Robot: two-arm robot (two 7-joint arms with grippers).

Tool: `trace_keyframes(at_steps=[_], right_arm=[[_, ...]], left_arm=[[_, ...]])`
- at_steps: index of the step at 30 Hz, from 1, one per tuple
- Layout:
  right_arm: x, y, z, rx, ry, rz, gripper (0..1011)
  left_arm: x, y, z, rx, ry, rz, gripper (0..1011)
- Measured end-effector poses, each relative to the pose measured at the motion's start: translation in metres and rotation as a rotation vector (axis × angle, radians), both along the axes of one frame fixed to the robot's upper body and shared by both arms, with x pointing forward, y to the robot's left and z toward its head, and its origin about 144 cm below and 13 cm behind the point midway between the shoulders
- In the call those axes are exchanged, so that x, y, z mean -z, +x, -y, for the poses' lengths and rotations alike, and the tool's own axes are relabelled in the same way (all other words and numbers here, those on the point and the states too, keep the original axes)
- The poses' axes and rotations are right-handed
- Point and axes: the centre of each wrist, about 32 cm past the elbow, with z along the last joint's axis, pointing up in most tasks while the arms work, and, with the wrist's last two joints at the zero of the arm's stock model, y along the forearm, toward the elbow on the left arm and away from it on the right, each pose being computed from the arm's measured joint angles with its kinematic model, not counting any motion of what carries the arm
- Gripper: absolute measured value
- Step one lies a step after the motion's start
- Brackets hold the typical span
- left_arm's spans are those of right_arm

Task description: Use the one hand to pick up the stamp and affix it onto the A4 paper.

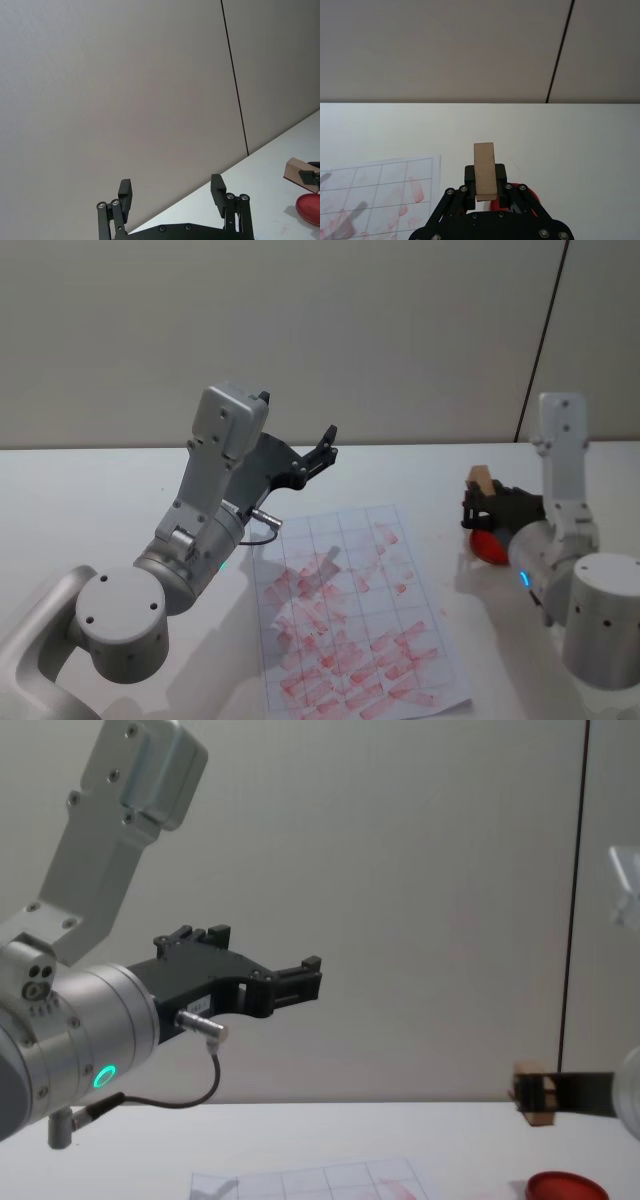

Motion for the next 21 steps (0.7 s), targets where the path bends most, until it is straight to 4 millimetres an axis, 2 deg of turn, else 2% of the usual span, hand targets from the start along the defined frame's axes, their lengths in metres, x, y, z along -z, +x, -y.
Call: trace_keyframes(at_steps=[9,21], right_arm=[[-0.005,-0.001,-0.018,-0.072,-0.001,-0.032,224],[0.014,0.003,-0.045,-0.162,-0.017,-0.141,223]], left_arm=[[0.0,0.0,0.0,0.0,0.0,0.0,1001],[0.0,0.0,0.0,0.0,0.0,0.0,1001]])
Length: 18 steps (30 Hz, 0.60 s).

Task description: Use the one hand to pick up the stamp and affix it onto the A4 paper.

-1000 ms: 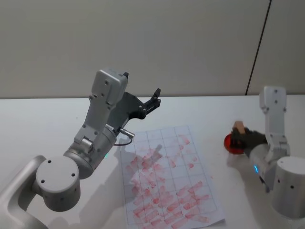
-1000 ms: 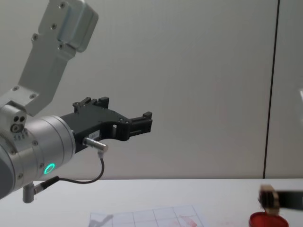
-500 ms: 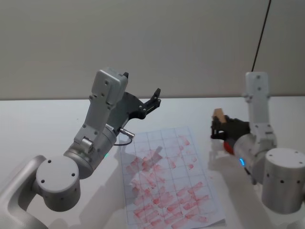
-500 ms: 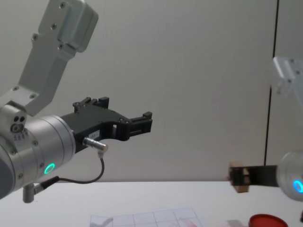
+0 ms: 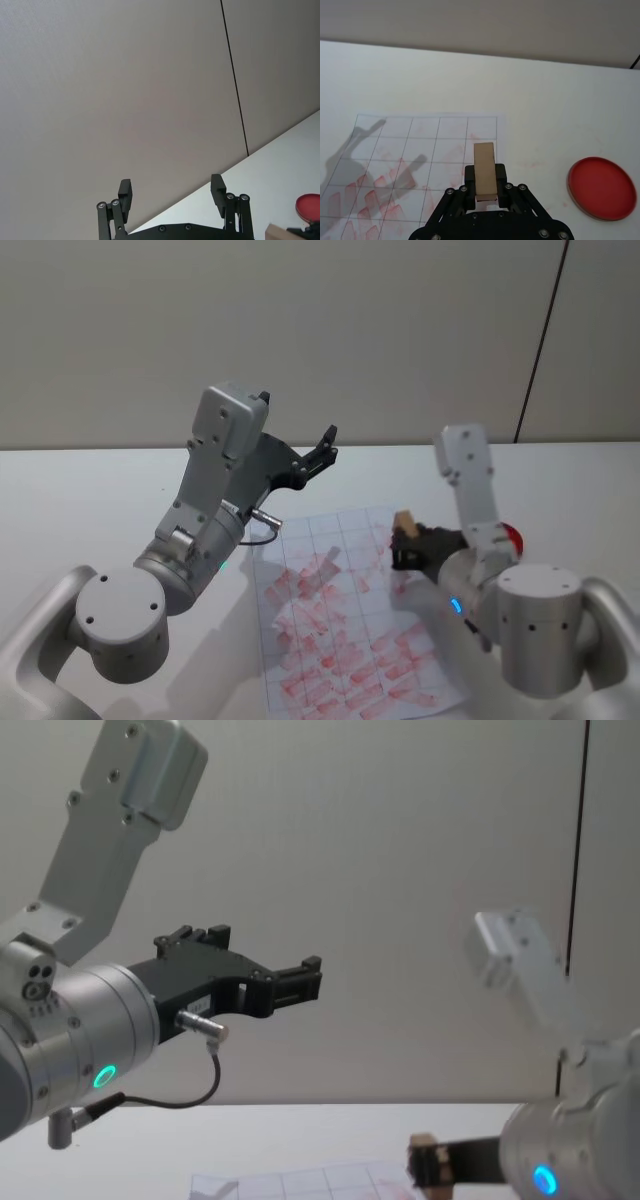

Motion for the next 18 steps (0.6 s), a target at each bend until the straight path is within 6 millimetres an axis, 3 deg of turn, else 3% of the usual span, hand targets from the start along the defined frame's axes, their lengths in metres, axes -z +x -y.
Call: trace_keyframes(at_steps=[18], right_arm=[[0.019,0.01,-0.018,-0.024,-0.032,-0.077,223]], left_arm=[[0.0,0.0,0.0,0.0,0.0,0.0,1001]])
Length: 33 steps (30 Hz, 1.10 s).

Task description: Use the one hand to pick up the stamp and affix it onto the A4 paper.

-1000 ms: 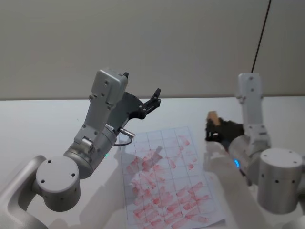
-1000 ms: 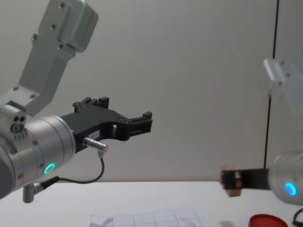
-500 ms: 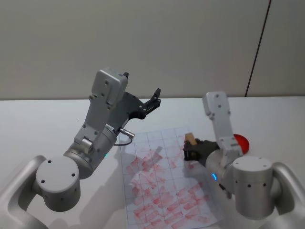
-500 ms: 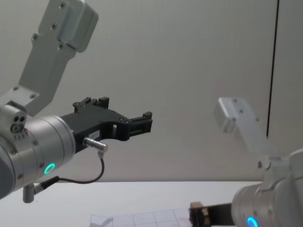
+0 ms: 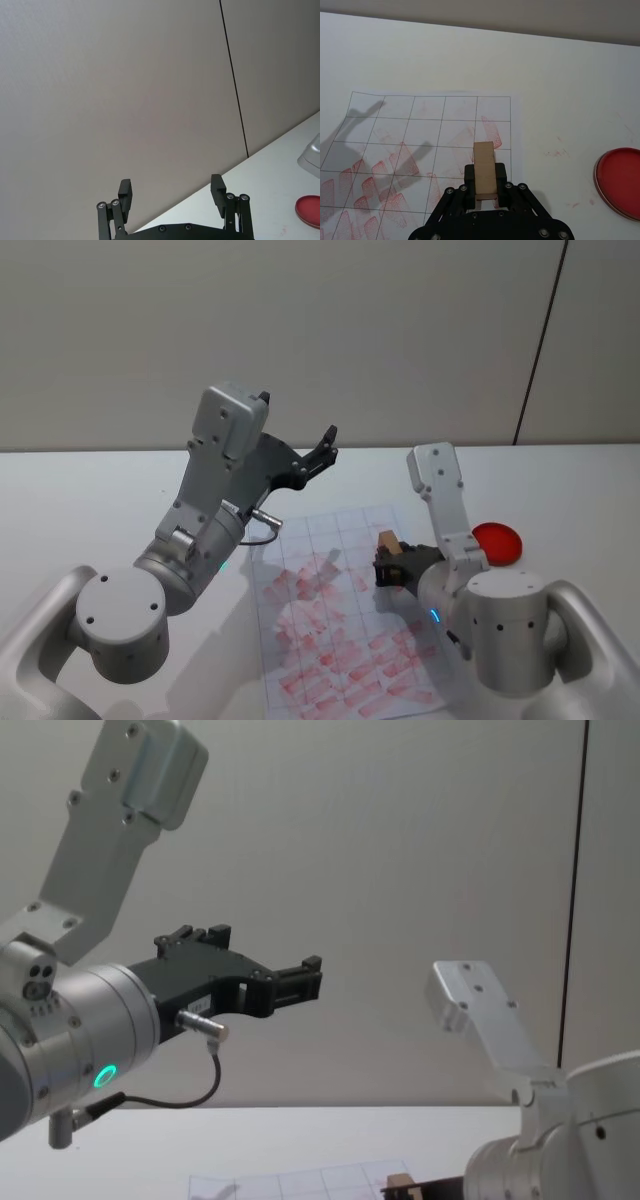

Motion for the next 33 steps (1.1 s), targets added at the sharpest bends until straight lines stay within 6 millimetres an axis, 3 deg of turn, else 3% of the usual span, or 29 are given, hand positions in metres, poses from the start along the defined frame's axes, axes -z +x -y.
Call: trace_keyframes(at_steps=[18,33], right_arm=[[0.0053,0.0075,-0.004,0.005,-0.012,-0.027,224],[-0.0046,0.0049,-0.0059,-0.016,-0.024,-0.002,223]], left_arm=[[0.0,0.0,0.0,0.0,0.0,0.0,1001],[0.0,0.0,0.0,0.0,0.0,0.0,1001]])
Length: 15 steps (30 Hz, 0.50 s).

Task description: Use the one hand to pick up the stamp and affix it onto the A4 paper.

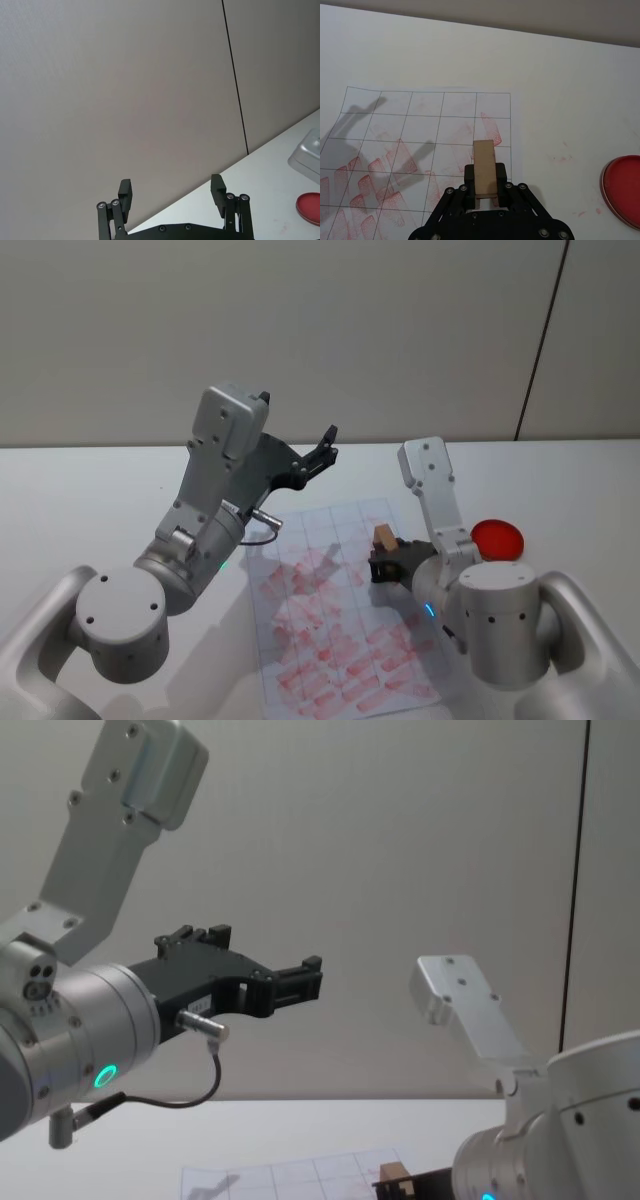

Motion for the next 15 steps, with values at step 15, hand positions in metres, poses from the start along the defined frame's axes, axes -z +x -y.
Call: trace_keyframes(at_steps=[15], right_arm=[[-0.029,-0.013,0.03,0.101,0.024,0.118,223]], left_arm=[[0.0,0.0,0.0,0.0,0.0,0.0,1001]])
